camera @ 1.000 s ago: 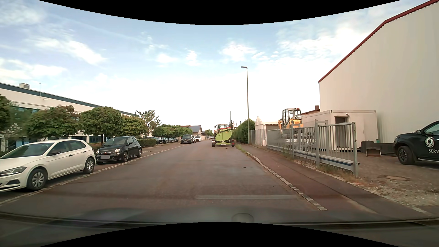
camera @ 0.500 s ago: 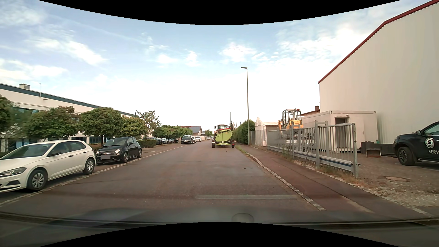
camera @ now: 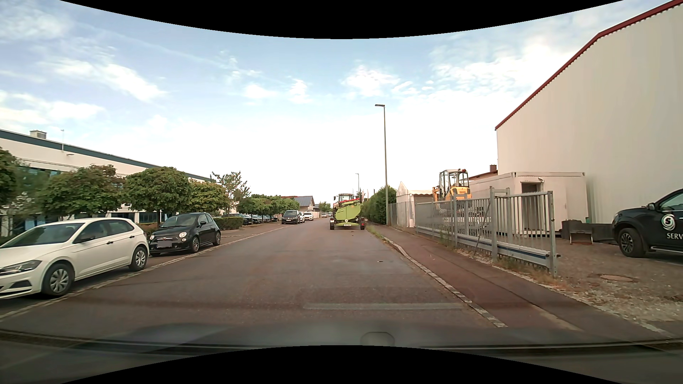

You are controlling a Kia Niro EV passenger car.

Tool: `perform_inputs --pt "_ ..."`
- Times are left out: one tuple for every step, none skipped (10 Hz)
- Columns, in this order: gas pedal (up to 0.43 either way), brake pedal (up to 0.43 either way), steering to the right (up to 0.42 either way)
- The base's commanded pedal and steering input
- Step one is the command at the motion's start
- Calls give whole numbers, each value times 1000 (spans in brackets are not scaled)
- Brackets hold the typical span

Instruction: Follow the waypoints while adhering to traffic rules and regulations

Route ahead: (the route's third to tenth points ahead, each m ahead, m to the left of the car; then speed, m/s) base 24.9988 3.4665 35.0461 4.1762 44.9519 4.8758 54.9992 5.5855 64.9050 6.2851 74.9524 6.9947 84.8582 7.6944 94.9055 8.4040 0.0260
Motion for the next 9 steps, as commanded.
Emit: perform_inputs --pt "0 244 -5" --pt "0 244 -5" --pt "0 244 -5" --pt "0 244 -5" --pt "0 244 -5" --pt "0 244 -5" --pt "0 238 -5" --pt "0 238 -5" --pt "0 244 -5"
